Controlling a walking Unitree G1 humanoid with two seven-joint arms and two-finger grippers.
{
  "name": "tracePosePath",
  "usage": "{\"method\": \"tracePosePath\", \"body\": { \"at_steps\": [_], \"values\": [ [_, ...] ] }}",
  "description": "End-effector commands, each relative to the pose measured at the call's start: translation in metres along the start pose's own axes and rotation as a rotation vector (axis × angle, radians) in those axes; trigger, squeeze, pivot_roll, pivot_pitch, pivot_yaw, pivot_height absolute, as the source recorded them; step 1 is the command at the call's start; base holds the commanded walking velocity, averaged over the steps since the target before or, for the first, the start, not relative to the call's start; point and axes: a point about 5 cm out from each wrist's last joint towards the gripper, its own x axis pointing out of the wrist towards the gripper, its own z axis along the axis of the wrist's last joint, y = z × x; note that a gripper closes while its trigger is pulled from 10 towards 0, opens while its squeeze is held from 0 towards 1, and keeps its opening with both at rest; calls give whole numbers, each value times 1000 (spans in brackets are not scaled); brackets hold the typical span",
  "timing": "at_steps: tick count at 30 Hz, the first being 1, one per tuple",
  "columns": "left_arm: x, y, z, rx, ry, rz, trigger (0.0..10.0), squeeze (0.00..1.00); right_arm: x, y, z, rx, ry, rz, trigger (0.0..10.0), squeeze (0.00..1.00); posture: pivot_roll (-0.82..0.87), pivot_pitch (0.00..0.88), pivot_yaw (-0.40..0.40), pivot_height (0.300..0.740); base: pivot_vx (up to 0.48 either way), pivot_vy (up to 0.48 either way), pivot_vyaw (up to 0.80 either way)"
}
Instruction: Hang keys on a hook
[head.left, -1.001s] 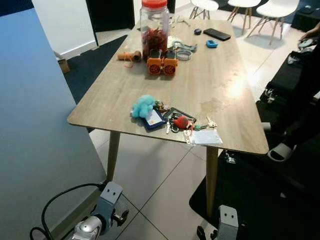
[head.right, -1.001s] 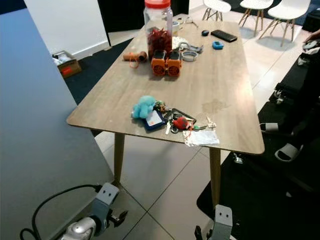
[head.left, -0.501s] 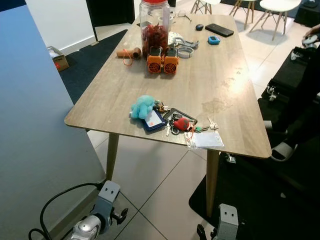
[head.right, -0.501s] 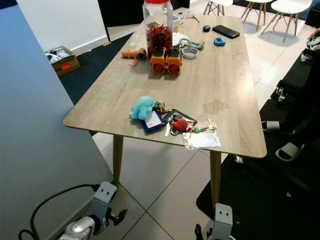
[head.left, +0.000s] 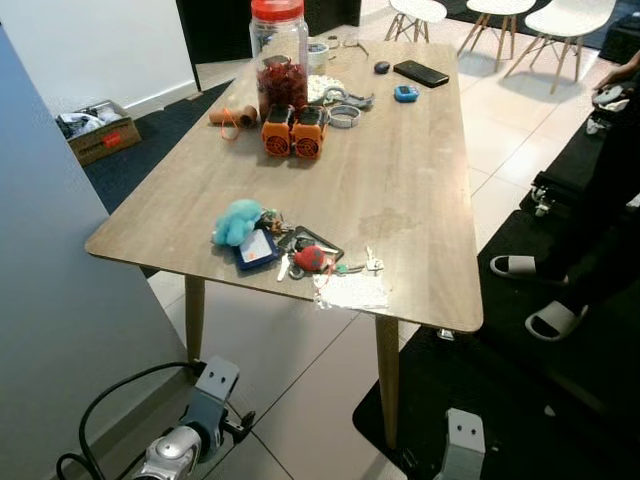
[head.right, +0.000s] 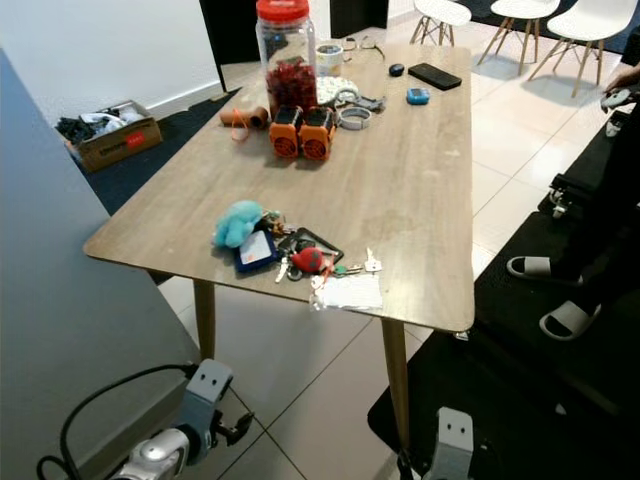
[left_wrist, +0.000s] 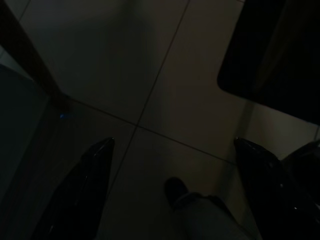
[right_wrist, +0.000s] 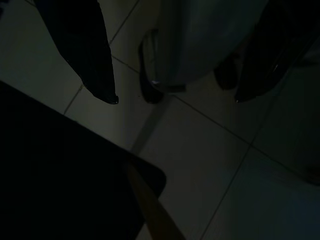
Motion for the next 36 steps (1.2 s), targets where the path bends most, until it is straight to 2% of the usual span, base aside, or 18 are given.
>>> {"method": "tracePosePath", "body": {
  "at_steps": [1,4,6,11,17,22,36],
  "values": [
    [3,-1,8,-1,-26,-2,10000,0,-1,1,-6,5,22,-2,10000,0,42,11,45,740,0,0,0],
    [12,-9,34,15,-112,-35,10000,0,-2,0,-6,6,24,-5,10000,0,39,11,46,740,0,0,0],
    [13,-9,38,21,-124,-41,10000,0,-2,-1,-6,7,26,-10,10000,0,38,12,46,740,0,0,0],
    [13,-9,39,35,-122,-47,10000,0,-2,-4,-7,8,29,-17,10000,0,37,12,46,740,0,0,0],
    [15,-13,38,38,-104,-45,10000,0,-3,-5,-8,8,34,-22,10000,0,35,10,46,740,0,-433,0],
    [16,-13,37,9,-91,-25,10000,0,-3,-5,-9,8,35,-22,10000,0,35,10,46,740,0,0,0],
    [13,-5,31,66,-38,8,10000,0,-5,-11,-11,15,37,-36,10000,0,28,5,48,740,0,0,0]
  ]
}}
